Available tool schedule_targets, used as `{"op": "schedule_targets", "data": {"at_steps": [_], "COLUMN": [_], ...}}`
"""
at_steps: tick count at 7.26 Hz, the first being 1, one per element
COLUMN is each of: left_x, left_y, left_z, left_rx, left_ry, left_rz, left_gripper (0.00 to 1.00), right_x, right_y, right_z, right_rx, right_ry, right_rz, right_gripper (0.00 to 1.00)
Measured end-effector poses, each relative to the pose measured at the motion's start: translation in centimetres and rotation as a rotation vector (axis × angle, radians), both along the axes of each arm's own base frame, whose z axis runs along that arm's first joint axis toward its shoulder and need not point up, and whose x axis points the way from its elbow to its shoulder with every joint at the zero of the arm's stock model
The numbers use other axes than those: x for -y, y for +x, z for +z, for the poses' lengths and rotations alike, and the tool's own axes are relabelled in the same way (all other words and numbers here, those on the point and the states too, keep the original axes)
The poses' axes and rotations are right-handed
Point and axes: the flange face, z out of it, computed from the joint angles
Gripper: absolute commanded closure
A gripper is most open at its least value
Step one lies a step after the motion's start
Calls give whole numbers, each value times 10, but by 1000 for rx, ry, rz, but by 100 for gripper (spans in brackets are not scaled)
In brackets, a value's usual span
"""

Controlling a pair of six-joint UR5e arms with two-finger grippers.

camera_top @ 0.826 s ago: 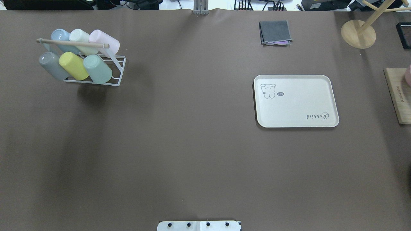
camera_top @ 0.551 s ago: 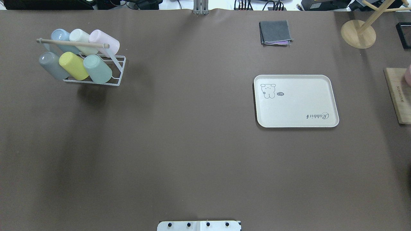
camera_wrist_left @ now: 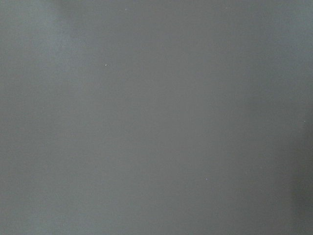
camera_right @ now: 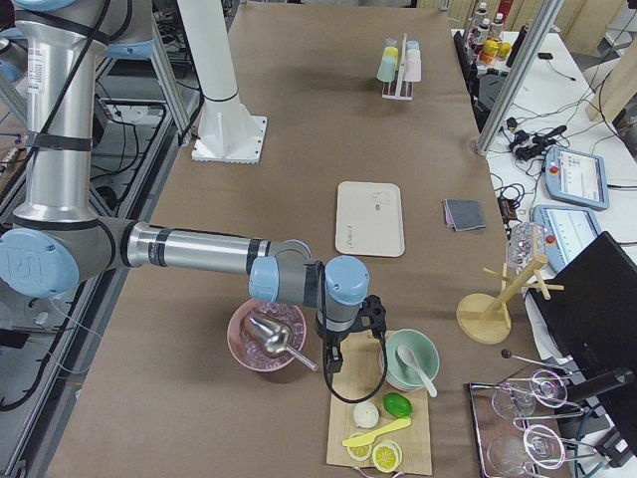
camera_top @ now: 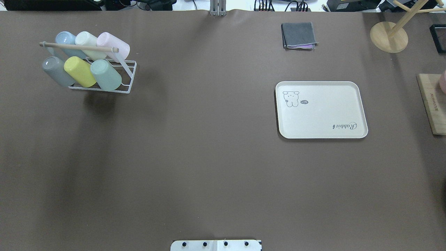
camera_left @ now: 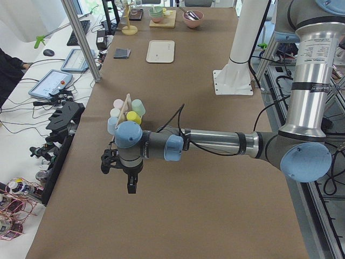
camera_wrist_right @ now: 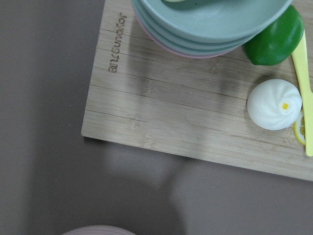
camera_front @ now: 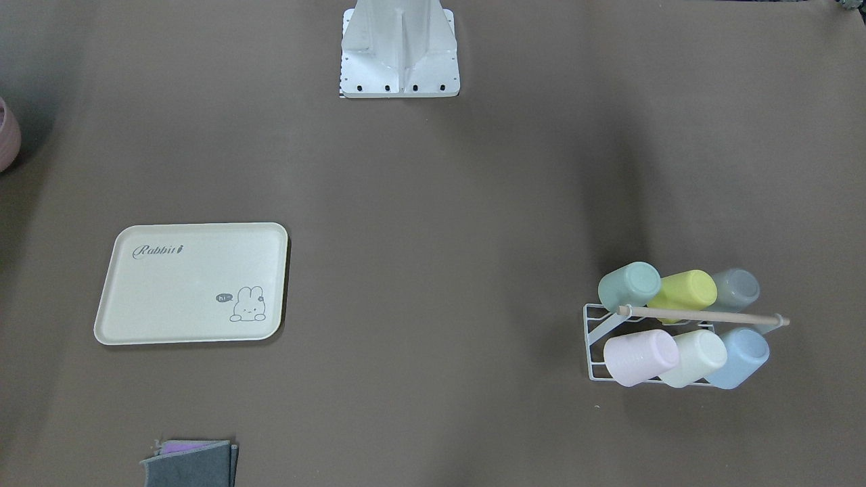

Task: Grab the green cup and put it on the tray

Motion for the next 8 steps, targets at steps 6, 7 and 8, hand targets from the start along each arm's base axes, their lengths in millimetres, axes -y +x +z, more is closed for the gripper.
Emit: {"op": "schedule_targets", "data": {"at_steps": [6, 7, 8], "left_x": [3, 3, 3], "left_y": [0, 0, 0], "left_z": [2, 2, 1], "left_rx": [-1, -1, -1], "left_ry": [-3, -3, -3], "left_rz": [1, 1, 0], "left_gripper": [1, 1, 1], "right_x": [3, 5, 9], "right_y": [2, 3, 4], "right_z": [-7, -11, -16], "right_rx": [0, 0, -2], "right_ry": [26, 34, 47], "right_rz": [6, 11, 15], "right_gripper": [0, 0, 0]}}
